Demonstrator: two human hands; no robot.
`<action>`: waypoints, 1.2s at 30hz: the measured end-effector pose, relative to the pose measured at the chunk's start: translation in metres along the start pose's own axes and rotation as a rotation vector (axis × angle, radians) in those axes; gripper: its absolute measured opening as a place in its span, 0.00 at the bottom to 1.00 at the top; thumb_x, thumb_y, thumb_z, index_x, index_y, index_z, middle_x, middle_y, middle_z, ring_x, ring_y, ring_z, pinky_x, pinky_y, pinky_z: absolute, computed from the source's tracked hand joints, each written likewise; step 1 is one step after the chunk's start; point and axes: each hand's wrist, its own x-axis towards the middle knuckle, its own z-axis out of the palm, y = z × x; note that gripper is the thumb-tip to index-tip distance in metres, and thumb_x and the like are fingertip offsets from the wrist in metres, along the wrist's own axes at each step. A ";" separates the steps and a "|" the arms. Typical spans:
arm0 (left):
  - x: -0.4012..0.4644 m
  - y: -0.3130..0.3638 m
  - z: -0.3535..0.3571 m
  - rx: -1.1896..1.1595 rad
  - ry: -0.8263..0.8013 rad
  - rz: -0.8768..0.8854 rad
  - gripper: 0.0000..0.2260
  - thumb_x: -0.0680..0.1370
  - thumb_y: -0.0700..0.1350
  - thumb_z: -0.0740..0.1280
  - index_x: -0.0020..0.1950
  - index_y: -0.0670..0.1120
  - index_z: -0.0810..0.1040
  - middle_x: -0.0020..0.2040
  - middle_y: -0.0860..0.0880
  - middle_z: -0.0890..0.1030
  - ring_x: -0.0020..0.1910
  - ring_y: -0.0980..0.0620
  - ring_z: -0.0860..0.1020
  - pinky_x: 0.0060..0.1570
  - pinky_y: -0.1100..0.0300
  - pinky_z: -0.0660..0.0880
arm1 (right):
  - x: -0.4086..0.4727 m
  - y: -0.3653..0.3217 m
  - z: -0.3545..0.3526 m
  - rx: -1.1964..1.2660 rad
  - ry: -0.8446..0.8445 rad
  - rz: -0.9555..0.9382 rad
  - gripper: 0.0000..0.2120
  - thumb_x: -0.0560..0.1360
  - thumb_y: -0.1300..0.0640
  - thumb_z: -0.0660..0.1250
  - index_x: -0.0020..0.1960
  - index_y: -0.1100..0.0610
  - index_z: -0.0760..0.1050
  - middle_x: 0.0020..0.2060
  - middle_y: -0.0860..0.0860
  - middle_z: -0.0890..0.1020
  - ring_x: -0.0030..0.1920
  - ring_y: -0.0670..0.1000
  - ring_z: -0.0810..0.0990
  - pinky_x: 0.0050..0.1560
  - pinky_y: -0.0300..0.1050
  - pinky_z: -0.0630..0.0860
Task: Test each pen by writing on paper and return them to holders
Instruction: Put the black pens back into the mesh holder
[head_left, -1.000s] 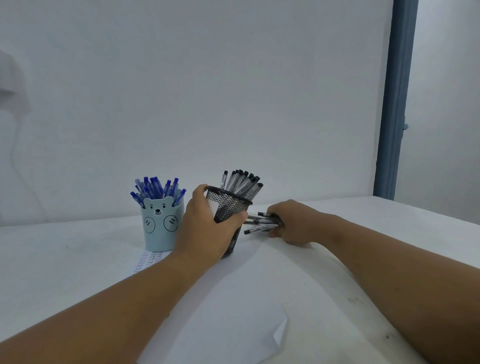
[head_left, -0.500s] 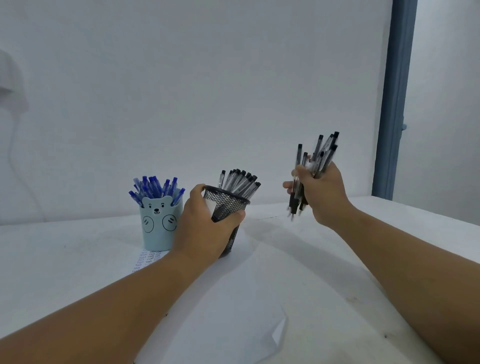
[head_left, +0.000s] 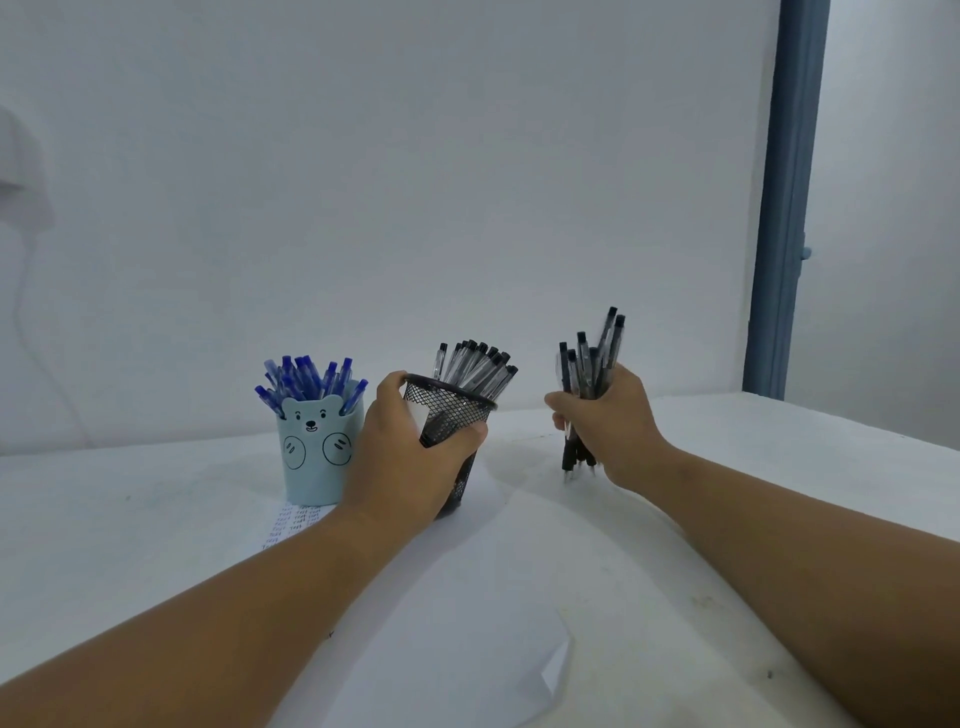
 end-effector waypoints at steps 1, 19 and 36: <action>0.000 0.000 0.000 0.002 0.000 0.003 0.37 0.70 0.54 0.78 0.74 0.51 0.64 0.57 0.54 0.77 0.56 0.52 0.76 0.56 0.57 0.73 | 0.001 0.001 0.001 0.024 -0.004 0.016 0.07 0.73 0.67 0.70 0.49 0.64 0.74 0.35 0.56 0.77 0.32 0.53 0.79 0.39 0.52 0.78; 0.002 -0.002 0.000 0.025 -0.002 0.009 0.39 0.69 0.56 0.79 0.75 0.52 0.63 0.60 0.52 0.77 0.57 0.50 0.77 0.61 0.49 0.76 | 0.000 -0.005 0.001 0.109 0.042 0.033 0.07 0.77 0.60 0.72 0.51 0.56 0.74 0.38 0.56 0.80 0.35 0.52 0.84 0.44 0.49 0.82; 0.002 -0.003 -0.001 0.070 -0.005 0.006 0.46 0.59 0.61 0.75 0.74 0.54 0.64 0.61 0.52 0.74 0.61 0.50 0.74 0.63 0.47 0.75 | 0.005 -0.009 0.001 0.261 0.044 0.120 0.11 0.74 0.65 0.73 0.51 0.60 0.73 0.37 0.56 0.81 0.33 0.54 0.83 0.45 0.53 0.82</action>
